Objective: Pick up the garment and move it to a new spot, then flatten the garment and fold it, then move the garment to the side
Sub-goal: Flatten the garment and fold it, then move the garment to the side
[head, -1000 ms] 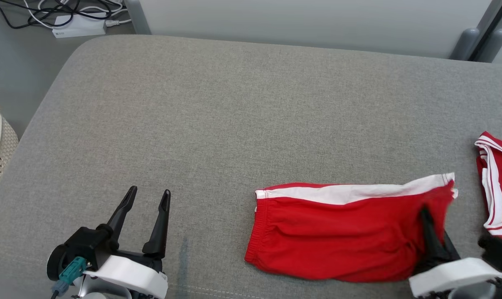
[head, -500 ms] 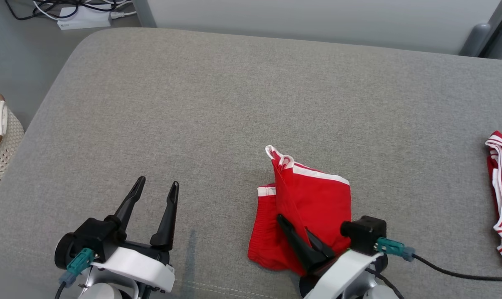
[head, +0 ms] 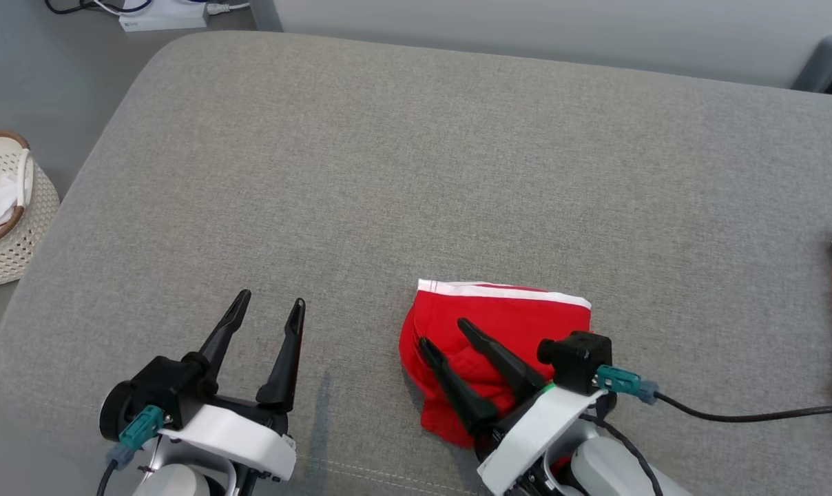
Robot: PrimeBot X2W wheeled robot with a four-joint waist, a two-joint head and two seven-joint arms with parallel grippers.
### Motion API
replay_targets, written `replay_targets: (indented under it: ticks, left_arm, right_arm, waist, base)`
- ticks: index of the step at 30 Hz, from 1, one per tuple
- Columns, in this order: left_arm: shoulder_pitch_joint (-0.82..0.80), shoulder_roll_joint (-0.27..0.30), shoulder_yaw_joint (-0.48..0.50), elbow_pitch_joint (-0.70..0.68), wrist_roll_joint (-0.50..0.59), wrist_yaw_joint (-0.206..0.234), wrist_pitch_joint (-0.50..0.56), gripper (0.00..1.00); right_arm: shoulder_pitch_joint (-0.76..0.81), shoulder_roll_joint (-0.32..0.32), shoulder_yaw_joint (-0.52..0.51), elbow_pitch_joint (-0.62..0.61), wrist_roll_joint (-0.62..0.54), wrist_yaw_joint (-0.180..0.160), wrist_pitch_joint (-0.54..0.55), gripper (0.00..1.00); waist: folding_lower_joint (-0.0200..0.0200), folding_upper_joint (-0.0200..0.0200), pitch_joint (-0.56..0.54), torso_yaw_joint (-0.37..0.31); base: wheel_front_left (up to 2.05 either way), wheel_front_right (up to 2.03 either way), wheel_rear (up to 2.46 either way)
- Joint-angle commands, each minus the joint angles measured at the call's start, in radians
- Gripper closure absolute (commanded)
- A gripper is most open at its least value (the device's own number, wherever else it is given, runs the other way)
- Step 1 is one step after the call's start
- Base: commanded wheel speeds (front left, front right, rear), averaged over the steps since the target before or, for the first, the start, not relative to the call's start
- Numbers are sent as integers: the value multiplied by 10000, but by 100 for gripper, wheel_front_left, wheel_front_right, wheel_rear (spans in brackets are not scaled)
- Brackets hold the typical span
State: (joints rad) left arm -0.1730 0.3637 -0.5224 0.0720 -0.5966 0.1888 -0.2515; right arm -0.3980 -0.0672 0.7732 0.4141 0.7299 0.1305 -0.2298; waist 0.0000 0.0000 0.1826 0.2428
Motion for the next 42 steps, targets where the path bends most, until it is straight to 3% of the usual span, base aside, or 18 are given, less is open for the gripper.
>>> replay_targets:
  ticks: [1, 5, 14, 20, 31, 42]
  left_arm:
    - [-400, 239, 475, -223, 121, 43, -93, 0]
    - [-350, 262, 570, -264, 134, 109, -95, 0]
    - [-190, 432, 663, -418, 126, 175, -75, 0]
    - [-71, 570, 659, -558, 113, 241, 31, 0]
    - [42, 713, 703, -773, 102, 403, 89, 0]
    - [-93, 626, 667, -884, 136, 490, 72, 0]
  right_arm:
    - [-66, 148, -153, -430, -440, 2, -226, 0]
    - [297, -113, -1073, -928, -1210, 2, -302, 0]
    - [2631, -521, -4980, -3349, -3873, 2, -317, 0]
    - [3994, -491, -6353, -3724, -4707, 2, -318, 0]
    - [4282, -322, -6537, -3647, -4957, 2, -319, 0]
    - [3064, -260, -4743, -1041, -4123, 2, -319, 0]
  waist:
    - [0, 0, -36, -123]
    - [0, 0, -68, -322]
    - [0, 0, -178, -977]
    - [0, 0, -237, -1260]
    - [0, 0, -203, -1342]
    - [0, 0, 12, -751]
  base:
    - [0, 0, 0]
    - [0, 0, 0]
    - [0, 0, 0]
    - [0, 0, 0]
    - [0, 0, 0]
    - [0, 0, 0]
